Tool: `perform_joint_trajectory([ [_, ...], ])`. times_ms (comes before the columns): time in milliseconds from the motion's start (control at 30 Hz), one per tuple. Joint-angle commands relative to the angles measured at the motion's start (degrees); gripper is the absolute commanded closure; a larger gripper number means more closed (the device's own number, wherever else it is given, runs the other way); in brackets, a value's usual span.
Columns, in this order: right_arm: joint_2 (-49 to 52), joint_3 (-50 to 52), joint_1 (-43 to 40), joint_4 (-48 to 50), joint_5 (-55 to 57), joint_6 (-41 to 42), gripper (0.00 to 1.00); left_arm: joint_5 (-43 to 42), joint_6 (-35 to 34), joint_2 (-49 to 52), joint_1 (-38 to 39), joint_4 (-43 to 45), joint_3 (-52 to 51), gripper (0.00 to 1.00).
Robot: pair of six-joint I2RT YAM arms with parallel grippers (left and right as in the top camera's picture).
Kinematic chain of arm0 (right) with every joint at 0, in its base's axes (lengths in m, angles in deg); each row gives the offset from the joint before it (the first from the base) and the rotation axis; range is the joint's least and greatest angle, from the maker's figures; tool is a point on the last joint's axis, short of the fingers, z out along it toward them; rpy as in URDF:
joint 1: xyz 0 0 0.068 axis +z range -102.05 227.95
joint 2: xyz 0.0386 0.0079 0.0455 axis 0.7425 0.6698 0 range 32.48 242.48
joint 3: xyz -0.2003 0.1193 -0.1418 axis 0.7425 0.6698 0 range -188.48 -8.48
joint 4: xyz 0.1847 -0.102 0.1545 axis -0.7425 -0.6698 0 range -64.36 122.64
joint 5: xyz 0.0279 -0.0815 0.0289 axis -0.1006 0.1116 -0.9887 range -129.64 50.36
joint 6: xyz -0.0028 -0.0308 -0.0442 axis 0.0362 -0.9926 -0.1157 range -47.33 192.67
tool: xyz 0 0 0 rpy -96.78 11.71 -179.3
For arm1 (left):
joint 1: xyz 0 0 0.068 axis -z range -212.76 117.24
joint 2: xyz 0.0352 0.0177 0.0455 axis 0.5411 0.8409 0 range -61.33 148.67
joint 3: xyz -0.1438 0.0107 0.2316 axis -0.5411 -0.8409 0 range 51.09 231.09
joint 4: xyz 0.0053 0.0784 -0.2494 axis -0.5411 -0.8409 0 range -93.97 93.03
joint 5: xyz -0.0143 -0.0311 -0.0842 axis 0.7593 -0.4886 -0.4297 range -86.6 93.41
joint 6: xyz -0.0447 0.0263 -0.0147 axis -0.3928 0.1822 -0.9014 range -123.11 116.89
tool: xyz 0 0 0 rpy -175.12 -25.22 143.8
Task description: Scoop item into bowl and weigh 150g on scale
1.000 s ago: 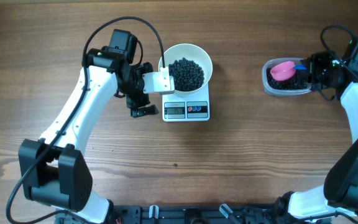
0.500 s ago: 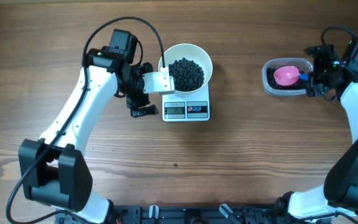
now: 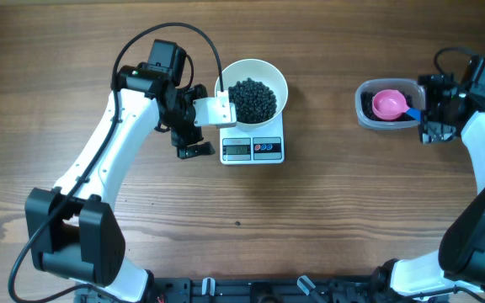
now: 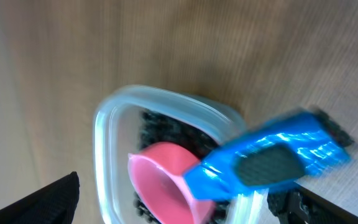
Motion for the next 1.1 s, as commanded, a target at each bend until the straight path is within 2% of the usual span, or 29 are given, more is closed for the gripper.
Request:
perform_joint_trajectory([
  [0, -0.02, -0.28, 0.13, 5.86, -3.58, 0.17, 0.0, -0.7, 0.9, -0.72, -0.37, -0.04, 0.0, 0.0],
  [200, -0.44, -0.31, 0.02, 5.86, -5.01, 0.28, 0.0, -0.7, 0.9, -0.72, -0.37, -0.04, 0.0, 0.0],
  [400, -0.44, -0.31, 0.02, -1.05, -1.33, 0.94, 0.0, -0.7, 0.9, -0.72, -0.37, -0.04, 0.0, 0.0],
  [733, -0.46, -0.31, -0.31, -6.03, -1.53, 1.38, 0.0, -0.7, 0.9, -0.72, -0.37, -0.04, 0.0, 0.0],
  [967, -2.75, -0.31, -3.72, -14.03, -1.6, -1.55, 0.0, -0.7, 0.9, -0.72, -0.37, -0.04, 0.0, 0.0],
  [1067, -4.83, -0.31, -5.49, -14.51, -1.6, -4.13, 0.0, -0.7, 0.9, -0.72, -0.37, -0.04, 0.0, 0.0],
])
